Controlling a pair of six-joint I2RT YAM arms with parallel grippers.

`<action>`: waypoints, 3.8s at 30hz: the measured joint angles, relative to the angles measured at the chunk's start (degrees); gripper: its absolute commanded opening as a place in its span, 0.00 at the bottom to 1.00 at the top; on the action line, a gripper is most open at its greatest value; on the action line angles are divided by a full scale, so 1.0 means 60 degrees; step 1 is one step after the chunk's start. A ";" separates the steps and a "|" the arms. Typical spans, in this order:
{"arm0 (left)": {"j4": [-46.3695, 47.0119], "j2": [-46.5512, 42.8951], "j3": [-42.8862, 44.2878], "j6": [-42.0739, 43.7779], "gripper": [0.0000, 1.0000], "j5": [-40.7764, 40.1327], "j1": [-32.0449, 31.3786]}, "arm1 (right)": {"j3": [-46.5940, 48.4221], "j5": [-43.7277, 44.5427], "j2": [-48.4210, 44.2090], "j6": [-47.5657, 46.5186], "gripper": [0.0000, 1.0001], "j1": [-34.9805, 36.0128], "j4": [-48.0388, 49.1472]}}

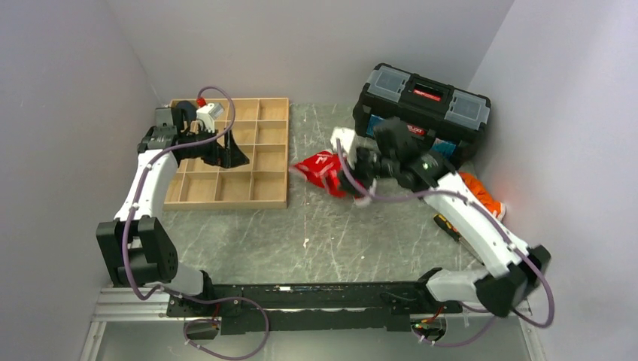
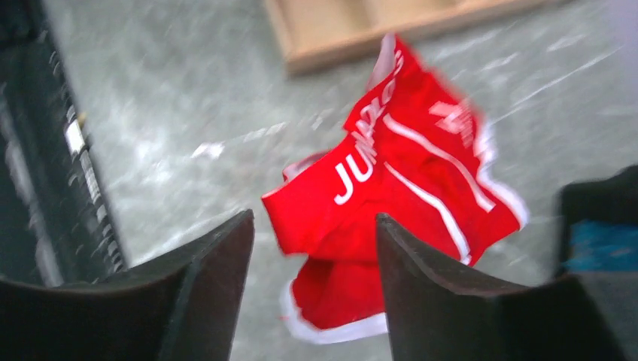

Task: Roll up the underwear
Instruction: Flatten out the underwear at the center of the board.

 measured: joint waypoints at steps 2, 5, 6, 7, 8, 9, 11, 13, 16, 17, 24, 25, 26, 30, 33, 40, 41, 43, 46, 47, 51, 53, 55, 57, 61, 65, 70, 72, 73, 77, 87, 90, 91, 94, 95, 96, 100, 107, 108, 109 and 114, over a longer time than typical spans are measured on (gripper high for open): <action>0.0044 0.0182 0.0080 0.0004 0.99 0.0058 -0.0066 | -0.1716 -0.0186 -0.1093 -0.0302 0.80 0.0069 -0.0087; 0.0164 0.0444 0.0124 0.0069 0.99 0.0055 -0.0328 | -0.3727 -0.0124 -0.1796 -0.0539 0.97 0.0022 -0.0444; 0.0168 0.0506 0.0124 0.0095 0.99 0.0029 -0.0474 | -0.4222 -0.0051 -0.1825 -0.0579 0.98 0.0007 -0.0550; 0.0175 0.0561 0.0124 0.0131 0.99 -0.0007 -0.0656 | -0.4543 0.0018 -0.1840 -0.0608 0.98 -0.0004 -0.0586; 0.0208 0.0590 0.0124 0.0171 0.99 -0.0073 -0.0787 | -0.4943 0.0091 -0.1883 -0.0619 0.98 -0.0029 -0.0561; 0.0240 0.0612 0.0124 0.0200 0.99 -0.0095 -0.1038 | -0.5235 0.0178 -0.1971 -0.0616 0.97 -0.0051 -0.0565; 0.0357 0.0667 0.0124 0.0310 0.99 -0.0259 -0.1552 | -0.5668 0.0426 -0.2306 -0.0608 0.96 -0.0138 -0.0463; 0.0546 0.0790 0.0124 0.0361 0.99 -0.0386 -0.2084 | -0.5727 0.0692 -0.2510 -0.0517 0.94 -0.0273 -0.0178; 0.0962 0.1129 0.0120 0.0222 0.99 -0.0364 -0.2597 | -0.5719 0.1016 -0.2401 -0.0288 0.89 -0.0718 0.0732; 0.1089 0.1260 0.0120 0.0153 0.99 -0.0331 -0.2681 | -0.5690 0.1016 -0.2218 -0.0200 0.88 -0.0951 0.0943; 0.1534 0.2401 0.0215 -0.0208 0.99 -0.0098 -0.3566 | -0.5071 0.0732 -0.0109 0.0433 0.84 -0.2543 0.1428; 0.1566 0.2590 0.0248 -0.0222 0.99 0.0033 -0.3814 | -0.4998 0.0729 0.0149 0.0506 0.84 -0.2699 0.1424; 0.1592 0.2721 0.0248 -0.0251 0.99 0.0182 -0.4000 | -0.4943 0.0729 0.0328 0.0557 0.85 -0.2809 0.1410; 0.1636 0.3045 0.0237 -0.0168 0.99 0.0969 -0.4900 | -0.4524 0.0455 0.1071 0.0707 0.85 -0.3486 0.1180; 0.2073 0.2892 -0.0040 0.0033 0.99 0.1126 -0.5639 | -0.4178 0.0098 0.1475 0.0798 0.82 -0.4182 0.0878; 0.2674 0.2375 -0.0645 0.0823 0.89 -0.1326 -0.8269 | -0.3723 -0.0834 0.2189 0.0222 0.74 -0.4849 -0.0423; 0.2739 0.2375 -0.0645 0.0936 0.88 -0.1770 -0.8670 | -0.3705 -0.0984 0.2244 0.0040 0.74 -0.4885 -0.0685; 0.2823 0.2375 -0.0645 0.1235 0.85 -0.2769 -0.9559 | -0.3650 -0.1217 0.2335 -0.0310 0.73 -0.4998 -0.1206; 0.2998 0.2422 -0.0645 0.1759 0.79 -0.4207 -1.0834 | -0.3566 -0.1432 0.2448 -0.0761 0.73 -0.5351 -0.1810; 0.3060 0.2463 -0.0645 0.1916 0.77 -0.4557 -1.1129 | -0.3548 -0.1475 0.2481 -0.0878 0.73 -0.5490 -0.1963; 0.3271 0.3067 -0.0579 0.2601 0.69 -0.6178 -1.2193 | -0.3504 -0.1617 0.2565 -0.1224 0.71 -0.5941 -0.2339; 0.3308 0.3475 -0.0459 0.2856 0.66 -0.6728 -1.2455 | -0.3504 -0.1687 0.2565 -0.1333 0.71 -0.6091 -0.2463; 0.3289 0.3920 -0.0248 0.3089 0.62 -0.7213 -1.2601 | -0.3508 -0.1727 0.2565 -0.1428 0.70 -0.6135 -0.2514; 0.3257 0.4240 -0.0033 0.3264 0.60 -0.7533 -1.2626 | -0.3508 -0.1752 0.2565 -0.1497 0.70 -0.6153 -0.2561; 0.3158 0.4564 0.0226 0.3439 0.44 -0.7905 -1.2619 | -0.3526 -0.1763 0.2565 -0.1596 0.70 -0.6186 -0.2590; 0.3034 0.4779 0.0328 0.3464 0.02 -0.7952 -1.2630 | -0.3581 -0.1803 0.2565 -0.1734 0.73 -0.6240 -0.2612; 0.2696 0.4794 0.0375 0.3322 0.00 -0.7628 -1.2367 | -0.3646 -0.2036 0.2565 -0.2106 0.78 -0.6240 -0.2743; 0.2346 0.4783 0.0561 0.3111 0.00 -0.7053 -1.1930 | -0.3650 -0.2233 0.2565 -0.2386 0.78 -0.6240 -0.2889; 0.2142 0.4776 0.0685 0.2994 0.00 -0.6717 -1.1635 | -0.3650 -0.2320 0.2565 -0.2495 0.78 -0.6237 -0.2943; 0.1322 0.4747 0.1410 0.2444 0.00 -0.5034 -1.0134 | -0.3734 -0.2838 0.2499 -0.2994 0.78 -0.6237 -0.3027; 0.0277 0.4929 0.2703 0.1104 0.00 -0.1330 -0.7675 | -0.5020 -0.3490 0.0780 -0.3045 0.73 -0.5818 -0.1785; 0.0098 0.5362 0.3213 0.0860 0.00 -0.0576 -0.7475 | -0.5515 -0.3169 -0.0007 -0.2685 0.71 -0.4929 -0.0933; 0.0062 0.5501 0.3315 0.0794 0.00 -0.0382 -0.7424 | -0.5690 -0.2965 -0.0262 -0.2557 0.70 -0.4521 -0.0605; -0.0084 0.5788 0.3417 0.0608 0.00 0.0033 -0.7293 | -0.6080 -0.2364 -0.0812 -0.2244 0.67 -0.3457 0.0182; -0.0131 0.5839 0.3424 0.0586 0.00 0.0124 -0.7260 | -0.6145 -0.2204 -0.0911 -0.2171 0.66 -0.3249 0.0328; -0.0189 0.5901 0.3432 0.0561 0.00 0.0211 -0.7227 | -0.6204 -0.1974 -0.0987 -0.2106 0.66 -0.3013 0.0488; -0.0328 0.6076 0.3537 0.0375 0.00 0.0543 -0.7071 | -0.6342 -0.1056 -0.1038 -0.1869 0.66 -0.2124 0.1031; -0.0448 0.6113 0.3665 0.0211 0.00 0.0852 -0.6867 | -0.6932 0.0747 -0.0987 -0.1606 0.57 -0.1009 0.1727; -0.0455 0.6113 0.3676 0.0208 0.00 0.0856 -0.6852 | -0.7009 0.0976 -0.0965 -0.1581 0.56 -0.0918 0.1821; -0.0452 0.6113 0.3679 0.0193 0.00 0.0860 -0.6841 | -0.7063 0.1184 -0.0940 -0.1559 0.56 -0.0849 0.1883; -0.0499 0.6145 0.3683 0.0146 0.00 0.0863 -0.6841 | -0.7155 0.1956 -0.0707 -0.1362 0.49 -0.0484 0.2218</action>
